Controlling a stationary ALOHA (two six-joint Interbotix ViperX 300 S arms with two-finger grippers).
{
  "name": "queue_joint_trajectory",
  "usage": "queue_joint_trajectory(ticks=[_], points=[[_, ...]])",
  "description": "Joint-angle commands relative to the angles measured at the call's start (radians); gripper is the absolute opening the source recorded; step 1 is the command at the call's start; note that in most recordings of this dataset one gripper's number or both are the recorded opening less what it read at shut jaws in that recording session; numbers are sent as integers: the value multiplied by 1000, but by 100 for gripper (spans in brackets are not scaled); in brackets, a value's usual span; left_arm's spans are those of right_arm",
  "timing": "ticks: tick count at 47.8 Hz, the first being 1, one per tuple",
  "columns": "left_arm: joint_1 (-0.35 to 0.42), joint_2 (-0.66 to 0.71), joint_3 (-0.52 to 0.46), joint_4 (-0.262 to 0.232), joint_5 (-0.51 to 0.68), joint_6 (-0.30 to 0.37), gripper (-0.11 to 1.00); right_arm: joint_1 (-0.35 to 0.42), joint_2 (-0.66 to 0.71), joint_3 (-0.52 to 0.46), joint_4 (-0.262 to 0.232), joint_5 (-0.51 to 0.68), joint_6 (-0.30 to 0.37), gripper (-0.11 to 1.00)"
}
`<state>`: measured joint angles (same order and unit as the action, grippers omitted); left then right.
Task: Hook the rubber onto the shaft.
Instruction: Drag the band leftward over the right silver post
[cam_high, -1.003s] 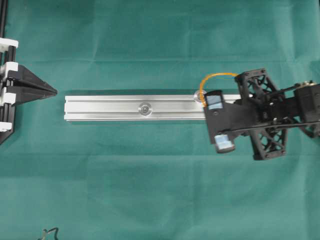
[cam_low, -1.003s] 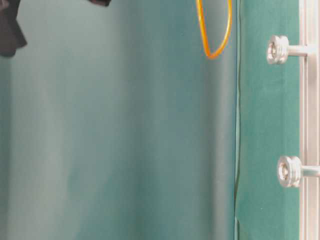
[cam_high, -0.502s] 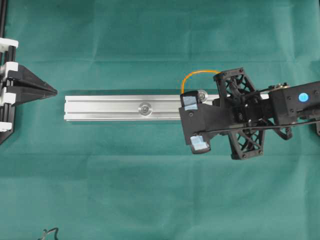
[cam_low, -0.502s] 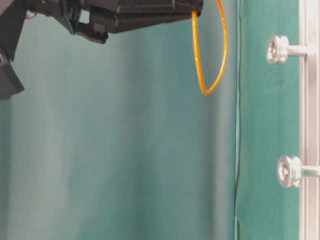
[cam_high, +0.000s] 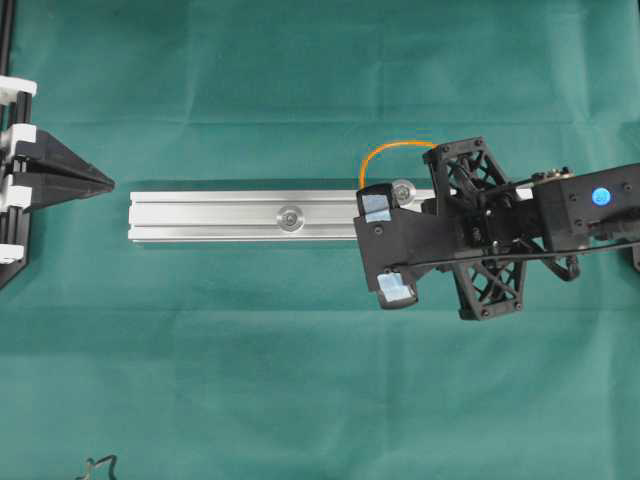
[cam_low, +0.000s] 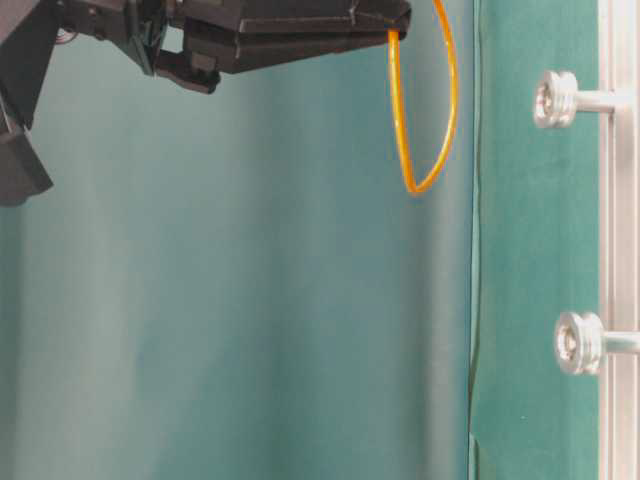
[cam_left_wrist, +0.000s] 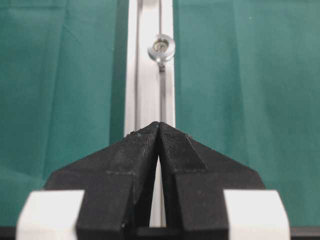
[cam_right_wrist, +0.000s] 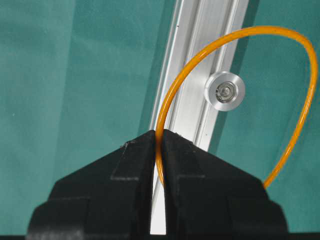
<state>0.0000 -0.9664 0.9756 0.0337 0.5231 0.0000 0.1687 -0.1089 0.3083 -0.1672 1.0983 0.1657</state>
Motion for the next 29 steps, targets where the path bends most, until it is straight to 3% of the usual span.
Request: queue_joint_trajectory(ticks=[1,29], points=[[0,8,-31,3,-8,0,0,-2,-8,-17,-2,-9,0,7],[0,9,-31,3,-8,0,0,-2,32,61,8,-137,5,7]])
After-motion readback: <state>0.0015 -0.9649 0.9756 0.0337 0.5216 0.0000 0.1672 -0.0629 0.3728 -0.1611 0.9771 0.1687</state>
